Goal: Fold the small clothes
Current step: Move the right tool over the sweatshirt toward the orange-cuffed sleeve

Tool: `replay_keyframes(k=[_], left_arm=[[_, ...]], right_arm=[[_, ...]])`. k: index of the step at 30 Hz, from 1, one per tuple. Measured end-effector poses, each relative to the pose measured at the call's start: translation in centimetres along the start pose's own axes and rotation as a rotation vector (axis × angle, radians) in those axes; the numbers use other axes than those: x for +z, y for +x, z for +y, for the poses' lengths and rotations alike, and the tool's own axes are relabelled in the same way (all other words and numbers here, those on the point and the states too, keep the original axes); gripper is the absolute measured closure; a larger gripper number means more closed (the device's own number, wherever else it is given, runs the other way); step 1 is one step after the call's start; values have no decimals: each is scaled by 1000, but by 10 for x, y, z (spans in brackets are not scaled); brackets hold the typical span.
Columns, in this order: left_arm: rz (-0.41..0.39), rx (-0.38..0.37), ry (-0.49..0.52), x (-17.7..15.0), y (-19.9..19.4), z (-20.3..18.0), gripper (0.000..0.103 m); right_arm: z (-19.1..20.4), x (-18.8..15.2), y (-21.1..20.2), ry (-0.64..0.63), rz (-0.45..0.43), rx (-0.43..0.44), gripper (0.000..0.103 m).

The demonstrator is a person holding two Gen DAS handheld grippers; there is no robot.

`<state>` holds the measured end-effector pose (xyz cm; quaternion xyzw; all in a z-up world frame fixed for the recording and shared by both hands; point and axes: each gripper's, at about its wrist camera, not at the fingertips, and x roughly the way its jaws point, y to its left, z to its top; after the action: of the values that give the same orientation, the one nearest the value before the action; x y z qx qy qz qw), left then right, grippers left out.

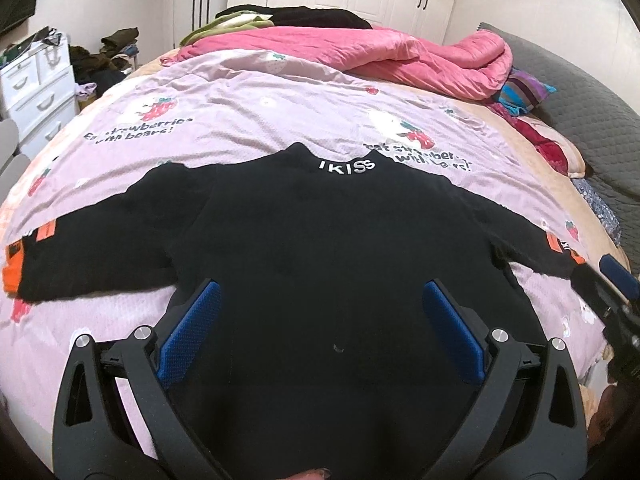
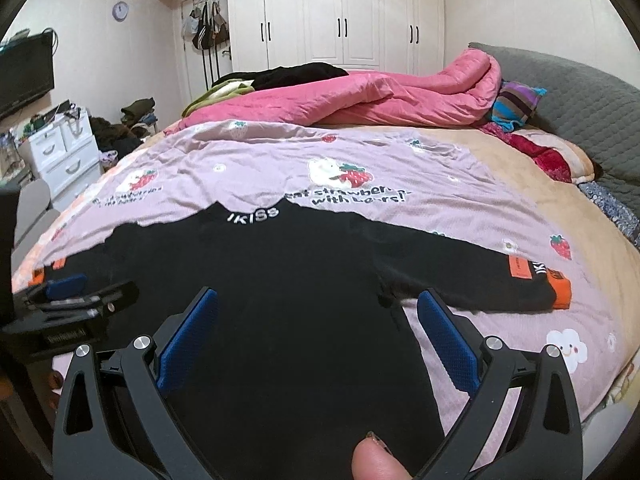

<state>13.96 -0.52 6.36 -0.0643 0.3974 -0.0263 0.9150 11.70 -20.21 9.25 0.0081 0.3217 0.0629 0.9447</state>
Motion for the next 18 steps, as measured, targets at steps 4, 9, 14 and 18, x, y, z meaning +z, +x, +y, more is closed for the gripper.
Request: replay_keyframes(k=[4,9,14,18], left_arm=[[16,-10,6,9,11,-4,8],[23,-19,9,22,22,-5,8],[40,-15,32,36,37,-11,8],[38,0,48,46,47,-18,8]], right_arm=[[-4,17,4,25,-23,4,4],[-18,38,10,67,-45,11,4],[-36,57,21,108,-57,-27,4],[-54,63,32,152,-52,-53,4]])
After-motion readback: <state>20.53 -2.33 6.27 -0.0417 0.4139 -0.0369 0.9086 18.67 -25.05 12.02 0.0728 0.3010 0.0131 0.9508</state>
